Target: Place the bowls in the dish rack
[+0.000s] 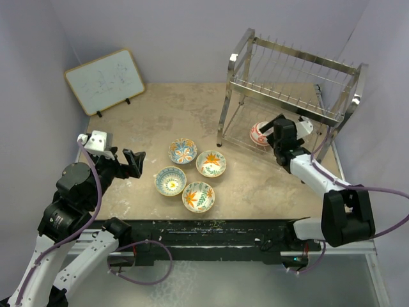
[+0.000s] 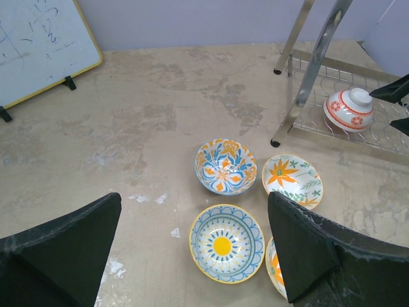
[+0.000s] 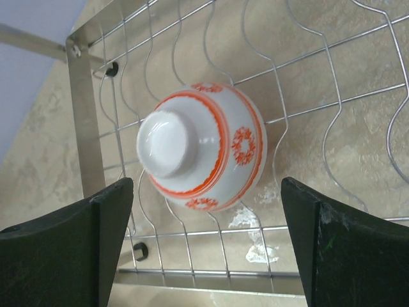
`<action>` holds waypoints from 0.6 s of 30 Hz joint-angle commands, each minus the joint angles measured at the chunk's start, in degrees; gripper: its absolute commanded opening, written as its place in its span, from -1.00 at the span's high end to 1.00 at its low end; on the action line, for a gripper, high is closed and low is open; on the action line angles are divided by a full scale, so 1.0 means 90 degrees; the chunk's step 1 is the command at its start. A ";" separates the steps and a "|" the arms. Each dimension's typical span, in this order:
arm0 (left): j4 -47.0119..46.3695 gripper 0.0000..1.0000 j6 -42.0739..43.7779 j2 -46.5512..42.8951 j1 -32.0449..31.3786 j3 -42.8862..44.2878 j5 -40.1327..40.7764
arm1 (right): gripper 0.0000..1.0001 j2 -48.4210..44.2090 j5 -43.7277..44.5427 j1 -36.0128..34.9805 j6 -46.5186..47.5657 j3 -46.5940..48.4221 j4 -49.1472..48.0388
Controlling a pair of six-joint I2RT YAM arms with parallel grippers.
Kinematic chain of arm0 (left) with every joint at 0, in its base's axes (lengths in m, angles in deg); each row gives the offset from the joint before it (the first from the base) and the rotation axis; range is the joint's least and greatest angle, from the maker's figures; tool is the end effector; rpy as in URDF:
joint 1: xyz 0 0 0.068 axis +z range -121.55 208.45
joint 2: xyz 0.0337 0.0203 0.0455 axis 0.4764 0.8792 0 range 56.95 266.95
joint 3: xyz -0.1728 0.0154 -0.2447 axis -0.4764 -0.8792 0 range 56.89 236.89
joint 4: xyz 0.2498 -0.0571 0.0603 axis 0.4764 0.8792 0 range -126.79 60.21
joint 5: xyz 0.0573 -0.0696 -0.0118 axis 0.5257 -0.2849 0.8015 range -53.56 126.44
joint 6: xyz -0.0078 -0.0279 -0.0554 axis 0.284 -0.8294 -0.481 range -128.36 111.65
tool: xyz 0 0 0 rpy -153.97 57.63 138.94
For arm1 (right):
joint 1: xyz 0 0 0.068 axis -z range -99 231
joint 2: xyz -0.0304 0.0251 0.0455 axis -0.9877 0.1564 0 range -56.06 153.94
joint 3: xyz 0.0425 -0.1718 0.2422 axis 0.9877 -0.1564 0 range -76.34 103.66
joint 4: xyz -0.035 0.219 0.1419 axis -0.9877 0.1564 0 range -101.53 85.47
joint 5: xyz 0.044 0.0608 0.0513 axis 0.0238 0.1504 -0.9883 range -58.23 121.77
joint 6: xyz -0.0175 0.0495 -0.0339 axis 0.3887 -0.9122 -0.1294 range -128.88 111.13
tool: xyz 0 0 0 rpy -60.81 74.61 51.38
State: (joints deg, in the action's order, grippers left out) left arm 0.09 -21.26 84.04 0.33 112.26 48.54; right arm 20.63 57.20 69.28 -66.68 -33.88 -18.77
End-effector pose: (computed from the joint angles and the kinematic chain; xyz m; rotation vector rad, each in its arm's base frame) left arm 0.0649 -0.0233 0.3983 0.0723 1.7283 -0.3483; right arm 0.2929 0.0399 0.2553 1.0317 1.7227 0.3265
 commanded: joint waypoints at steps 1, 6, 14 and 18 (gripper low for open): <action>-0.0387 -0.98 -0.0063 0.0044 0.0039 -0.0023 -0.0123 | -0.95 -0.0210 0.0990 -0.0573 0.0575 0.0609 0.0861; -0.0387 -0.98 -0.0050 0.0042 0.0038 -0.0025 -0.0096 | -0.86 -0.0157 0.1093 -0.0806 0.1074 0.0874 0.0956; -0.0383 -0.98 -0.0030 0.0009 0.0038 -0.0064 -0.0013 | -0.36 0.0063 0.0923 -0.0806 0.1523 0.0901 0.0601; -0.0386 -0.98 -0.0012 0.0037 0.0038 -0.0071 0.0003 | -0.35 -0.0044 0.0806 -0.0809 0.1899 0.0736 -0.0001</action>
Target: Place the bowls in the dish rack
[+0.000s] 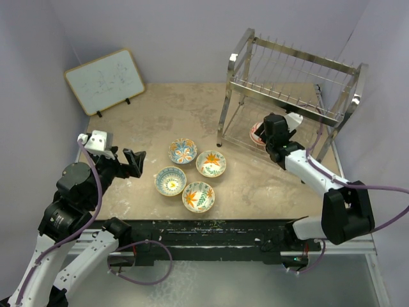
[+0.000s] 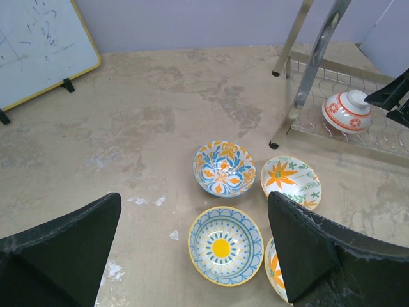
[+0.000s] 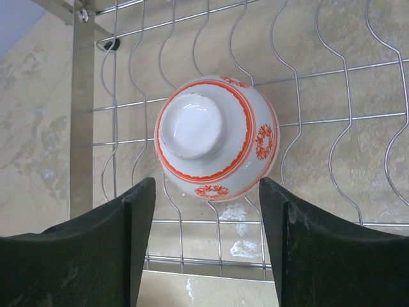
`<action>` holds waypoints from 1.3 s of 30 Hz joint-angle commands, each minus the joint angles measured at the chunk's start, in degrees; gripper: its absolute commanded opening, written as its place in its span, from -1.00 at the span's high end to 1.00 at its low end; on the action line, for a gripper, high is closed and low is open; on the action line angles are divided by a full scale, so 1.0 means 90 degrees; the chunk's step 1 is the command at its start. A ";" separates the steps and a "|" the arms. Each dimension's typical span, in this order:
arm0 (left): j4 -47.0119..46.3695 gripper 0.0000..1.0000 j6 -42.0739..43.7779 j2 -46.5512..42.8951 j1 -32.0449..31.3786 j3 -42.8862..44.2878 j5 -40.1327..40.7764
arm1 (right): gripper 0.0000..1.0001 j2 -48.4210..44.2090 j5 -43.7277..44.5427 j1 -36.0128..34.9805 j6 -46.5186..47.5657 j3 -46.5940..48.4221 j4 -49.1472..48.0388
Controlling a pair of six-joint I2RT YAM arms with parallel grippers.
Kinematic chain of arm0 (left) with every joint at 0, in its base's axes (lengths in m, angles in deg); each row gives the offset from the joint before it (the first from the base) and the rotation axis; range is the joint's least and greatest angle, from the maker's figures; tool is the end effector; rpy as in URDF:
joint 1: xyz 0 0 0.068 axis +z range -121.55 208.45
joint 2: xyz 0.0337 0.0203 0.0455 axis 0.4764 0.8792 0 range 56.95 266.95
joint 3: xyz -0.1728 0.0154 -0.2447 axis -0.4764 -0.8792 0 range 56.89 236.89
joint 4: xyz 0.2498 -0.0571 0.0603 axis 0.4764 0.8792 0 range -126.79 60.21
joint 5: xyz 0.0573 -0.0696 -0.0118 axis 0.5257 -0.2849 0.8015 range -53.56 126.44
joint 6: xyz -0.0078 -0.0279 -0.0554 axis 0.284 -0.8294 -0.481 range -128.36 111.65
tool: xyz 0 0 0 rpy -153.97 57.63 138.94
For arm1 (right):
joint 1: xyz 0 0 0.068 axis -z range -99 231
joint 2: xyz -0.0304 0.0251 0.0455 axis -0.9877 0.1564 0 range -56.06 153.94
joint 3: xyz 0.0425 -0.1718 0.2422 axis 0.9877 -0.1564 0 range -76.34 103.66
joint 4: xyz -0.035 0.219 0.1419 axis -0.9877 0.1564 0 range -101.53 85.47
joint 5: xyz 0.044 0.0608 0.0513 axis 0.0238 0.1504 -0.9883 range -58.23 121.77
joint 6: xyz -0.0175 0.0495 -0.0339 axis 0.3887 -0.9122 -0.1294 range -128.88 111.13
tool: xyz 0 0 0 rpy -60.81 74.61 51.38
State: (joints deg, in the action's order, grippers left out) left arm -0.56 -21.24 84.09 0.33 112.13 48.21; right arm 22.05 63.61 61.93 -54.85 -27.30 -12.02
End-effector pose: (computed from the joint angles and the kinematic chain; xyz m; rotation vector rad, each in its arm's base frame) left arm 0.0655 -0.0239 0.3989 0.0753 1.7208 -0.3556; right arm 0.2967 0.0760 0.2770 0.7808 1.8333 0.1550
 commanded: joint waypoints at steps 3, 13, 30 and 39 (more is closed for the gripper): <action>-0.0323 -0.98 -0.0021 0.0034 0.0038 -0.0059 0.0049 | -0.36 -0.0124 0.0035 0.0010 0.0818 0.0177 -0.0781; -0.0259 -0.98 -0.0014 0.0003 0.0038 -0.0056 0.0097 | -0.25 0.0644 -0.0190 0.0009 0.1037 0.0592 -0.0826; -0.0236 -0.98 0.0013 -0.0024 0.0038 -0.0061 0.0147 | -0.01 0.1079 0.0209 0.0015 0.0923 0.0632 -0.0971; -0.0230 -0.98 -0.0004 -0.0036 0.0043 -0.0046 0.0128 | -0.01 0.1072 0.0851 0.0253 0.0301 0.0555 -0.0371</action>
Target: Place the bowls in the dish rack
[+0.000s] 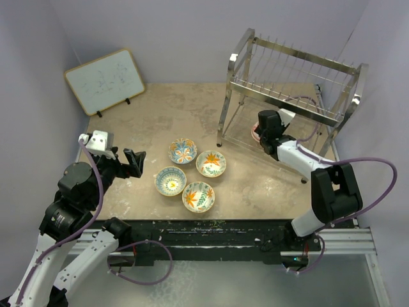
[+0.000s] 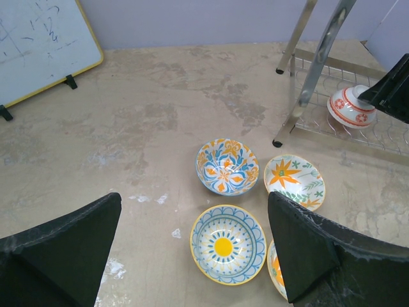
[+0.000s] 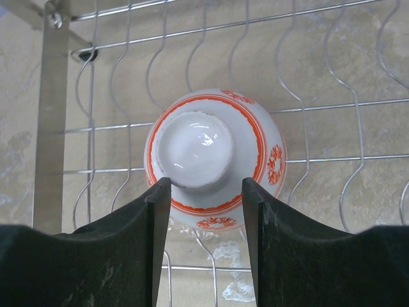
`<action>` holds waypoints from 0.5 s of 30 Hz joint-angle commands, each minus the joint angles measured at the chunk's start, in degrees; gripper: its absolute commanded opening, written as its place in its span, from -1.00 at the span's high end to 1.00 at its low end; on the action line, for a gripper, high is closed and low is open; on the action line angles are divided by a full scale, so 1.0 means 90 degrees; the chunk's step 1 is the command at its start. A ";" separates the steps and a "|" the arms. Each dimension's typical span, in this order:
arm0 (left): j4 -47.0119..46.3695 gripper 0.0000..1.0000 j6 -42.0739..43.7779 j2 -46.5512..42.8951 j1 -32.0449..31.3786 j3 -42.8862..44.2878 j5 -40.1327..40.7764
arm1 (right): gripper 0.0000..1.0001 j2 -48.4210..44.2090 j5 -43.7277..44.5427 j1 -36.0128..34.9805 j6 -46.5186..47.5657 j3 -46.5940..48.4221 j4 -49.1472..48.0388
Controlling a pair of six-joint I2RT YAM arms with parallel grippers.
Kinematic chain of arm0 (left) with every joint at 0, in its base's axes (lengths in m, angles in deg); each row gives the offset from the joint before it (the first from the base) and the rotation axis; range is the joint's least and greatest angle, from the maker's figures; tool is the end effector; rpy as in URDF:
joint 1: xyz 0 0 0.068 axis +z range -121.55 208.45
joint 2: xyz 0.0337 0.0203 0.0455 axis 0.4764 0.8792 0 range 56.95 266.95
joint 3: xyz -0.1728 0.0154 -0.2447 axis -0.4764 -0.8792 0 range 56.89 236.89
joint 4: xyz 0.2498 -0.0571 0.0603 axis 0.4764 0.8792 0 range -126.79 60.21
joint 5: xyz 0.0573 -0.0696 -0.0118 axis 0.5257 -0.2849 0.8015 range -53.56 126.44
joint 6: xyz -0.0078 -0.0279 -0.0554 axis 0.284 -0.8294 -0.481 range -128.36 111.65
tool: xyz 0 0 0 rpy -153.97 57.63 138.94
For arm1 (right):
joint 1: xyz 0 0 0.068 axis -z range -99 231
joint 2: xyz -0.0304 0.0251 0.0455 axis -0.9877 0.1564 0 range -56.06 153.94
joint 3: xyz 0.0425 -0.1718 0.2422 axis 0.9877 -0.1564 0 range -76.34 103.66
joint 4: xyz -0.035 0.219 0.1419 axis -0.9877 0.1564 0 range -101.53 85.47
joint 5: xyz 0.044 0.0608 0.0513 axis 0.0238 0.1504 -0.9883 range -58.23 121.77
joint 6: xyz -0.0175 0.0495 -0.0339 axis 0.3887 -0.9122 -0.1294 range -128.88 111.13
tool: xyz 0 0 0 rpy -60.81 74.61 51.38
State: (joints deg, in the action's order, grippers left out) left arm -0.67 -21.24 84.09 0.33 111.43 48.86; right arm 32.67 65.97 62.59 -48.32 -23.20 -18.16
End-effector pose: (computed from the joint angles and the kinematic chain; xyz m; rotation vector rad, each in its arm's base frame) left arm 0.0673 -0.0243 0.3953 0.0689 1.7300 -0.3426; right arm 0.3390 0.0846 0.2556 0.7041 1.8538 0.0311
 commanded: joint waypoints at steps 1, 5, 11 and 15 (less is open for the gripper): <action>-0.0211 -0.98 -0.0004 -0.0037 0.0039 0.0031 0.0055 | -0.01 -0.0168 0.0709 0.0210 -0.0485 0.0022 0.0316; -0.0187 -0.98 0.0001 -0.0052 0.0039 0.0034 0.0064 | -0.01 -0.0363 0.1031 0.0327 -0.0598 -0.0146 0.0264; -0.0201 -0.98 0.0002 -0.0022 0.0038 0.0048 0.0055 | -0.02 -0.0560 0.1421 0.0635 -0.0720 -0.0240 0.0336; -0.0196 -0.98 -0.0002 -0.0022 0.0038 0.0044 0.0055 | -0.02 -0.0503 0.1595 0.0888 -0.0906 -0.0177 0.0609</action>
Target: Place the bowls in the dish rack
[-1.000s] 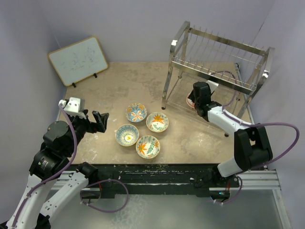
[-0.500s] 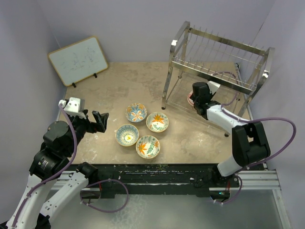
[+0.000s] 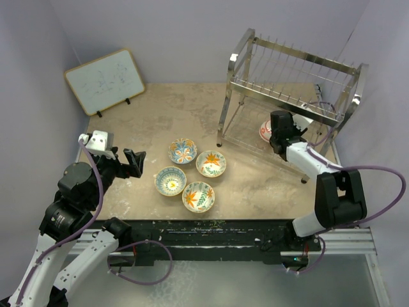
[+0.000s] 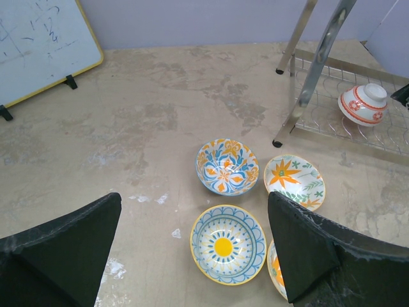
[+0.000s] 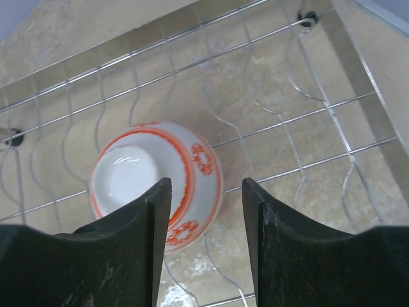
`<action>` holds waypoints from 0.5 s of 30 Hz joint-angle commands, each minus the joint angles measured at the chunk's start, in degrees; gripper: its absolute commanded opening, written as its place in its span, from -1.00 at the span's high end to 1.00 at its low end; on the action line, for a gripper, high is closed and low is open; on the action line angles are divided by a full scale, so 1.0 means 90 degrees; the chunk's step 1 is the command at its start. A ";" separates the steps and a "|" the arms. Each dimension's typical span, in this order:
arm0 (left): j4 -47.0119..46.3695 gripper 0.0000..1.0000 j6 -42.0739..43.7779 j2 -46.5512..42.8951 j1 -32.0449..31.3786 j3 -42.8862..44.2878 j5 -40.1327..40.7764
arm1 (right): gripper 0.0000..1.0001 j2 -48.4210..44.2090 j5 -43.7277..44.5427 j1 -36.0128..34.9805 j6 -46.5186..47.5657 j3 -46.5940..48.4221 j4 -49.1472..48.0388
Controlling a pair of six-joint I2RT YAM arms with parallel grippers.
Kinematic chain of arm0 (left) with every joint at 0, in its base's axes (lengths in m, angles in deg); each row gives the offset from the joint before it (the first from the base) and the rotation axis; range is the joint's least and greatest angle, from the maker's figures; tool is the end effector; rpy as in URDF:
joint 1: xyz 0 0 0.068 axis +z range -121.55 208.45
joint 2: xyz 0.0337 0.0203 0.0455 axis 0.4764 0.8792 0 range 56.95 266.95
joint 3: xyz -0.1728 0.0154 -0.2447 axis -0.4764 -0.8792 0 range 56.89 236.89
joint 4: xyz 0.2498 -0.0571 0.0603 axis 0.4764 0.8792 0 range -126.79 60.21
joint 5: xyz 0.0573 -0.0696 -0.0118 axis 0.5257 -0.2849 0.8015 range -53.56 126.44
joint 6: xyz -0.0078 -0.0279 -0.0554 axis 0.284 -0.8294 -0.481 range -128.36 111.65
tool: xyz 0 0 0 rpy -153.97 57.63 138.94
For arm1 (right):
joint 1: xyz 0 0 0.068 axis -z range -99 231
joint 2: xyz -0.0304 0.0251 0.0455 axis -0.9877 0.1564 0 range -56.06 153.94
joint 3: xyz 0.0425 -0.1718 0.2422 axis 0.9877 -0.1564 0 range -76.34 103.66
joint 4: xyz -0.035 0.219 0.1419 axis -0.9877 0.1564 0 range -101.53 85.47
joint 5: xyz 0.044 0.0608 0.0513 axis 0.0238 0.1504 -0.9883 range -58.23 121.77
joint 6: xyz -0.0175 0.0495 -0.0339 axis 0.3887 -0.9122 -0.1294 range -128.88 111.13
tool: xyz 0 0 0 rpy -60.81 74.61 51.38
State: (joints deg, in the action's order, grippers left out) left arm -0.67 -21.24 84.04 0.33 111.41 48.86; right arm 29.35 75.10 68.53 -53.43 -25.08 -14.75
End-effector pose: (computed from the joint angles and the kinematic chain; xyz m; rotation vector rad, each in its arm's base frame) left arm 0.0671 -0.0242 0.3953 0.0688 1.7295 -0.3428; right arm 0.3271 0.0389 0.2598 0.9407 1.7161 -0.1500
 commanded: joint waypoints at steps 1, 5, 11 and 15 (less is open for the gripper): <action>-0.0203 -0.98 -0.0004 -0.0021 0.0034 0.0046 0.0059 | -0.02 -0.0126 0.0622 0.0265 -0.0397 0.0052 0.0313; -0.0208 -0.98 0.0005 -0.0027 0.0042 0.0018 0.0074 | -0.03 -0.0545 0.0103 0.0273 0.0068 -0.0336 -0.0411; -0.0233 -0.98 -0.0015 -0.0003 0.0038 0.0002 0.0065 | -0.03 -0.1118 -0.0938 0.0272 0.0635 -0.0883 -0.0926; -0.0232 -0.98 -0.0039 0.0010 0.0040 -0.0036 0.0041 | -0.04 -0.1083 -0.1687 0.0246 0.0903 -0.1042 -0.1037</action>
State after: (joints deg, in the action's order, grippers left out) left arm -0.67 -21.24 84.04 0.33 111.36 48.86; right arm 20.52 66.47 70.30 -48.58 -32.90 -19.93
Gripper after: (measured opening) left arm 0.990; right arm 0.517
